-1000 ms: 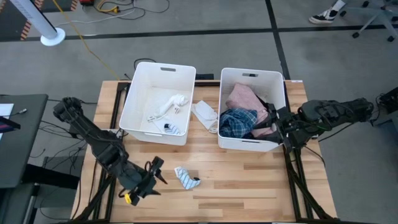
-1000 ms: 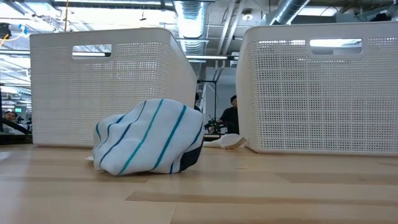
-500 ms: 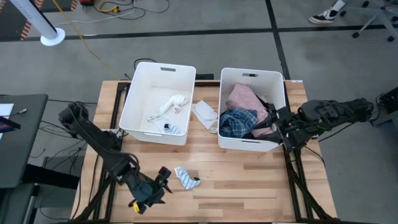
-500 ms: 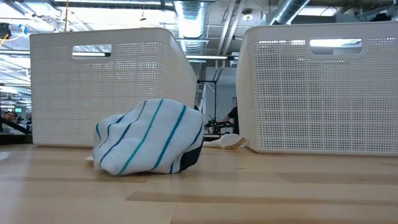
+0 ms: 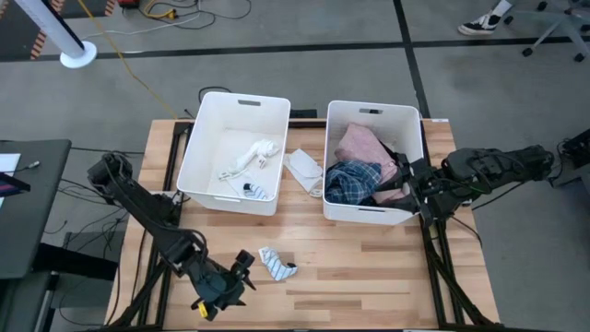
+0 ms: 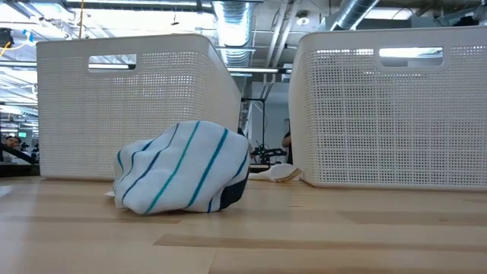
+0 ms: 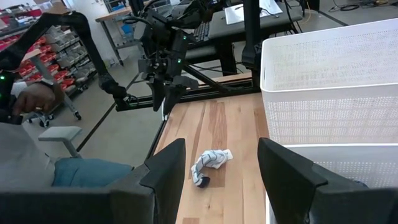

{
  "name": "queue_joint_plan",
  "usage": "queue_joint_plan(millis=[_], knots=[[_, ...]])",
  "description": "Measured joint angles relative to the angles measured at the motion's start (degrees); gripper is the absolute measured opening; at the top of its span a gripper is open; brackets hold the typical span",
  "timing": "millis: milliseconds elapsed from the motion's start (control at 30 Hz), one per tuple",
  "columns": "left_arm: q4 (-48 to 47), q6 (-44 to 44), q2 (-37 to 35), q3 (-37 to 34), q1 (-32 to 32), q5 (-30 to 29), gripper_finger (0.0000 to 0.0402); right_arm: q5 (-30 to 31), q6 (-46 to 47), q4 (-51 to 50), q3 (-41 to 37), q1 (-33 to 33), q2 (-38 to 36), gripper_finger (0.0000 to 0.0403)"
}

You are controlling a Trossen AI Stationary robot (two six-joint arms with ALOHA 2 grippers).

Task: Sort clothes
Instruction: Put the blue striped sock into the left white laundry bin

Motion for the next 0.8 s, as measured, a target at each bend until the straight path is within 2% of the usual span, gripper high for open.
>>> queue_joint_plan(millis=[800], knots=[[0.13, -0.5, 0.0, -0.02, -0.04, -0.09, 0.0206, 0.0, 0.02, 0.02, 0.0, 0.0, 0.0, 0.0217]])
